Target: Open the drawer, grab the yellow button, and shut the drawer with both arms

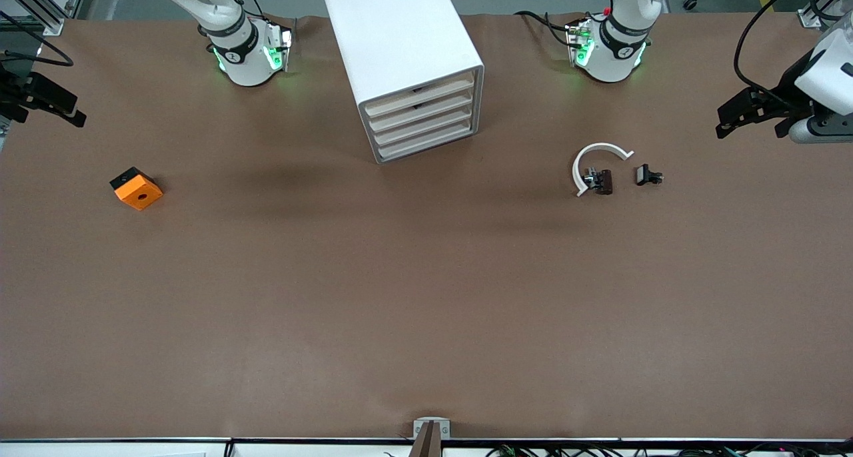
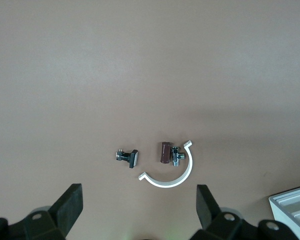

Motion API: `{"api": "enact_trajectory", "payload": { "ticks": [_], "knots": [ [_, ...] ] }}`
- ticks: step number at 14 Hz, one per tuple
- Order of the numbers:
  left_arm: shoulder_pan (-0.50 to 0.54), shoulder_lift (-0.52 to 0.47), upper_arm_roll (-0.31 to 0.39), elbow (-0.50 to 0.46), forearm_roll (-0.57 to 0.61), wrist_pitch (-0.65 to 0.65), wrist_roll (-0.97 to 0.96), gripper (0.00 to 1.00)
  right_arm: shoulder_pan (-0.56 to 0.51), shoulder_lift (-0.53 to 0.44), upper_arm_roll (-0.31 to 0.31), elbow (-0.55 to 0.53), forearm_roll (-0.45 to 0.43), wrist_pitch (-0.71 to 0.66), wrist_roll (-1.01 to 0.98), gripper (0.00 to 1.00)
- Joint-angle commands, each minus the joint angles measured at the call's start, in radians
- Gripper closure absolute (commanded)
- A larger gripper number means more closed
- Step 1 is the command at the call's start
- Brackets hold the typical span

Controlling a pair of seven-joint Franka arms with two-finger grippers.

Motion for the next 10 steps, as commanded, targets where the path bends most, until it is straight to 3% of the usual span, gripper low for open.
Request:
{"api": "enact_trajectory", "payload": {
  "ticks": [1,10],
  "knots": [
    [0.001,0.003,-0.003,0.016,-0.001,-0.016,-0.011,0.00,-0.017,0.001,0.009,0.012,-0.005,-0.007,-0.002,0.00],
    [0.000,0.044,0.000,0.014,0.001,-0.019,-0.011,0.00,-0.020,0.003,0.009,0.020,-0.005,-0.004,-0.014,0.00]
  ]
}}
